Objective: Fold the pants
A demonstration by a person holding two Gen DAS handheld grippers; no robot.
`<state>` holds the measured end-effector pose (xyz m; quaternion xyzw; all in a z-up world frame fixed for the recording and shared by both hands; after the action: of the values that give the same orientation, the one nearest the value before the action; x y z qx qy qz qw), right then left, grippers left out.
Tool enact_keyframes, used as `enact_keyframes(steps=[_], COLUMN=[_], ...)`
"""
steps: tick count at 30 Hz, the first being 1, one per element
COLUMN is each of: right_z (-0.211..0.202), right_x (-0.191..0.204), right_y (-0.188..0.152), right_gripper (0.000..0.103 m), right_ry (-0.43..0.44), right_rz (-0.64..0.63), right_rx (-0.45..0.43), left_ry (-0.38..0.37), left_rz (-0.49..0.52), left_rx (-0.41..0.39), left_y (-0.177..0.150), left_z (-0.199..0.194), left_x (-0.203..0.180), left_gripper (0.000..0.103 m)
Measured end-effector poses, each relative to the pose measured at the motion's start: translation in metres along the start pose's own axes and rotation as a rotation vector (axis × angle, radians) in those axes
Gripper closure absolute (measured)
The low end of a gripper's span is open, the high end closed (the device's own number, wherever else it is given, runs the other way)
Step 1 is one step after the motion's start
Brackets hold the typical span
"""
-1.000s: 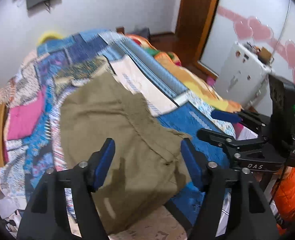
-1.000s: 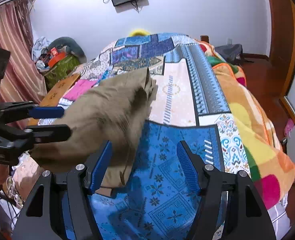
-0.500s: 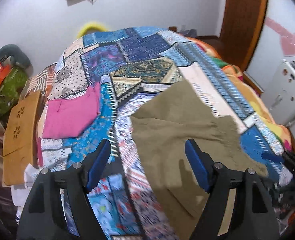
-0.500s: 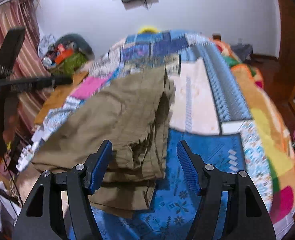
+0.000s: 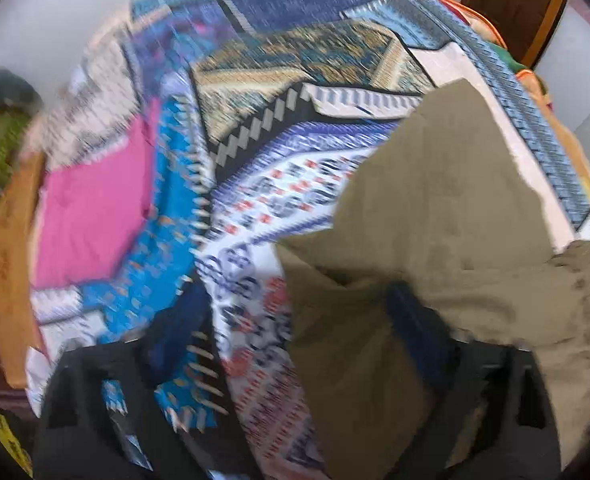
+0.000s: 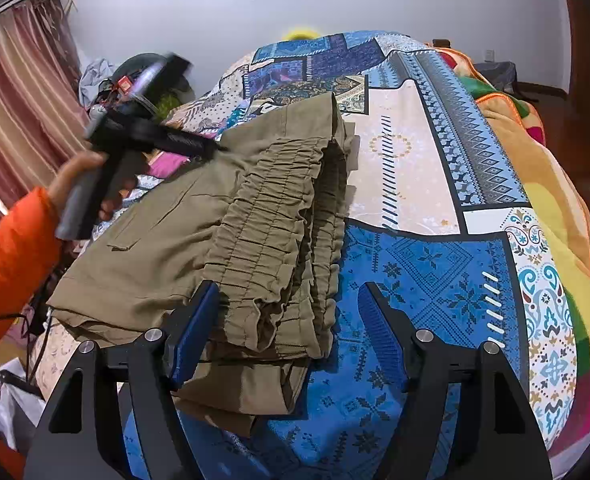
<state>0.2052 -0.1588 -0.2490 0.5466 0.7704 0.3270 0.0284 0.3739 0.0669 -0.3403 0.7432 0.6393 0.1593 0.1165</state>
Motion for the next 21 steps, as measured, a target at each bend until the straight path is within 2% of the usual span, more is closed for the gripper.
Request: enact_keyframes(steps=[2, 7, 14, 21], right_z=[-0.002, -0.006, -0.017, -0.028], right_x=[0.001, 0.004, 0.003, 0.025], right_y=[0.004, 0.011, 0.016, 0.008], right_gripper=[0.035, 0.035, 0.035, 0.035], right_ry=[-0.010, -0.040, -0.077, -0.051], right_rz=[-0.014, -0.047, -0.041, -0.055], right_rx=[-0.003, -0.016, -0.040, -0.042], left_ry=[0.002, 0.022, 0.016, 0.025], left_rz=[0.012, -0.075, -0.263, -0.274], left_rx=[-0.028, -0.034, -0.018, -0.025], left_y=[-0.004, -0.023, -0.078, -0.131], left_z=[-0.002, -0.009, -0.033, -0.067], left_x=[0.003, 0.026, 0.068, 0.072], left_gripper=[0.000, 0.000, 0.000, 0.000])
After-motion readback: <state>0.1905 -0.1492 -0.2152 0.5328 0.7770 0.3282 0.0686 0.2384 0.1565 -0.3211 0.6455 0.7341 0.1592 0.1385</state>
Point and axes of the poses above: each gripper's, at about its wrist camera, not at the fingertips, and z roughly the way its jaws point, x to its left, y to its top, the point moved 8 cm from there along z, roughly the way its jaws point, and after that the axes turned 2 degrees about -y, right-handed, at the moved point
